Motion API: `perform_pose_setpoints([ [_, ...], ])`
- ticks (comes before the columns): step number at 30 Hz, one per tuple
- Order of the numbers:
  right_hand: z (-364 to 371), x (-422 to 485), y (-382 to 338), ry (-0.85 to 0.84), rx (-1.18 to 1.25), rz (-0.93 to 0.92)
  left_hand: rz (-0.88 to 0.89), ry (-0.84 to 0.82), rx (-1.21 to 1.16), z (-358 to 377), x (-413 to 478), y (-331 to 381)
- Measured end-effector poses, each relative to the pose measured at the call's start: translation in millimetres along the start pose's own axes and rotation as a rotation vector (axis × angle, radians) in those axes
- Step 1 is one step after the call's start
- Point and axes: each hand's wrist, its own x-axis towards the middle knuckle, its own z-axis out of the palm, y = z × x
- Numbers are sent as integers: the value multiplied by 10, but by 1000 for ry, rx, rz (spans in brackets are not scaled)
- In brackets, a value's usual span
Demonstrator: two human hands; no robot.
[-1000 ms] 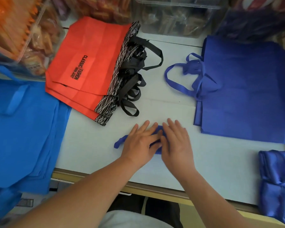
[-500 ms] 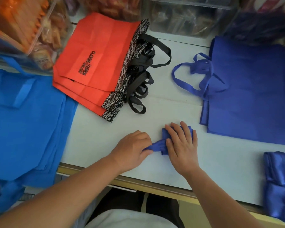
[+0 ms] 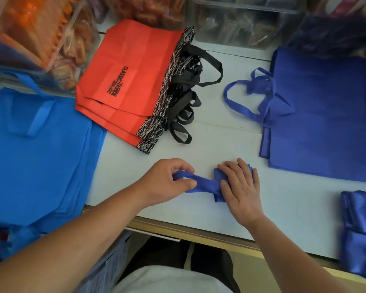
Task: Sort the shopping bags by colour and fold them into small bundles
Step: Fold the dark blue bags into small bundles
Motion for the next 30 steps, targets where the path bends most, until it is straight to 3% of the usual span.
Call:
perform_pose_setpoints([
  [3,-19,4,-46,-29,-12,32,-72,39,148,-3,110,-115],
  [5,-11,10,-59,-31,-48,28,-145,62,111,33,146,-150],
  [12,97,27,-147,19,-185,93,-310,143,-621,172,153,-165],
  [16,190,29,-315,94,-267,75,-379,249,-403,253,223,-189],
  [23,228,28,-407,30,-272,179,-500,415,-218,359,302,-267],
  [27,272,52,-425,22,-357,203,-333,496,50,317,275,-386],
  [30,278,57,-400,23,-366,177,176,521,343,179,194,-458],
])
